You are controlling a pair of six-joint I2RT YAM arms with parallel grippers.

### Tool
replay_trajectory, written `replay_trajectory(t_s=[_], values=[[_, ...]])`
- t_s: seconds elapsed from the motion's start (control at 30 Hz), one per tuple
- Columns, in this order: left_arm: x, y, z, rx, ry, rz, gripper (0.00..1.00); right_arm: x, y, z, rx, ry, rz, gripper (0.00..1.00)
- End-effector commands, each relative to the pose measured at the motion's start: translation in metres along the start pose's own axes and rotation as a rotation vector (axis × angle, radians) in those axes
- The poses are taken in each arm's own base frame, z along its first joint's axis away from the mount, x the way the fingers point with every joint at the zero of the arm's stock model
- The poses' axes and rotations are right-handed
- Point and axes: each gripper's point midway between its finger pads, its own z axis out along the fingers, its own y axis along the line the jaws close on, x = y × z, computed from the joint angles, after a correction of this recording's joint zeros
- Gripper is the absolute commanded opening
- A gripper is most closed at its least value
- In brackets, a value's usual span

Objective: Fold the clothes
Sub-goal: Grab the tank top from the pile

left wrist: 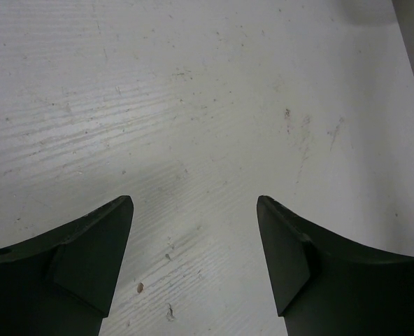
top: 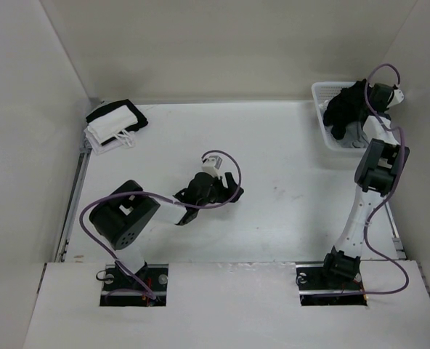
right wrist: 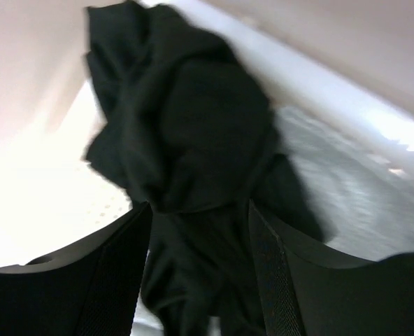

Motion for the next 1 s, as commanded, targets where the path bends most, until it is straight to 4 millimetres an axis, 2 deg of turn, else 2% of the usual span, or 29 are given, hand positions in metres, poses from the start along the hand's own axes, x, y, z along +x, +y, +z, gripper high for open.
replay_trajectory(t_s=[0.0, 0.13, 0.27, 0.33, 0.4, 0.43, 0.5, 0.53, 0.57, 0.6, 0.63, 0.73, 0.8, 0.83, 0.87, 0.9, 0.97], values=[[-0.02, -0.019, 0.005, 0.086, -0.059, -0.013, 0.71, -0.026, 0.023, 0.005, -0.12, -0.073, 0.089, 0.61], [-0.016, -0.015, 0.009, 0.083, -0.043, -0.034, 0.71, -0.029, 0.028, 0.011, -0.118, -0.093, 0.136, 0.59], [-0.018, -0.011, 0.01, 0.085, -0.046, -0.049, 0.7, -0.021, 0.018, 0.021, -0.084, -0.079, 0.142, 0.56], [-0.023, -0.003, 0.01, 0.07, -0.054, -0.055, 0.67, -0.016, 0.016, 0.025, -0.083, -0.067, 0.153, 0.51], [-0.026, 0.003, 0.009, 0.058, -0.062, -0.062, 0.64, -0.015, 0.018, 0.025, -0.091, -0.059, 0.162, 0.32], [-0.031, 0.007, 0.007, 0.05, -0.073, -0.067, 0.61, -0.015, 0.024, 0.022, -0.112, -0.051, 0.172, 0.2], [-0.032, 0.007, 0.007, 0.05, -0.075, -0.064, 0.6, -0.024, 0.036, 0.01, -0.154, -0.059, 0.177, 0.08], [-0.032, 0.007, 0.007, 0.05, -0.075, -0.064, 0.6, -0.029, 0.041, 0.004, -0.172, -0.07, 0.177, 0.07], [-0.031, 0.005, 0.008, 0.054, -0.074, -0.061, 0.59, -0.039, 0.05, -0.008, -0.21, -0.097, 0.177, 0.06], [-0.031, 0.003, 0.008, 0.059, -0.073, -0.059, 0.58, -0.057, 0.064, -0.029, -0.265, -0.146, 0.172, 0.05], [-0.031, 0.002, 0.009, 0.062, -0.072, -0.059, 0.57, -0.063, 0.071, -0.04, -0.291, -0.167, 0.171, 0.05], [-0.034, -0.002, 0.008, 0.072, -0.079, -0.063, 0.54, -0.09, 0.107, -0.098, -0.408, -0.253, 0.164, 0.05], [-0.037, -0.005, 0.005, 0.081, -0.089, -0.068, 0.51, -0.104, 0.131, -0.147, -0.496, -0.298, 0.158, 0.05], [-0.04, -0.007, 0.002, 0.087, -0.1, -0.079, 0.51, -0.109, 0.141, -0.17, -0.534, -0.315, 0.154, 0.05], [-0.044, -0.007, 0.0, 0.09, -0.11, -0.087, 0.5, -0.109, 0.145, -0.178, -0.55, -0.318, 0.153, 0.05], [-0.049, -0.009, -0.003, 0.099, -0.126, -0.098, 0.5, -0.11, 0.16, -0.209, -0.612, -0.33, 0.145, 0.05], [-0.06, -0.014, -0.011, 0.116, -0.162, -0.111, 0.5, -0.104, 0.181, -0.257, -0.706, -0.329, 0.134, 0.05]])
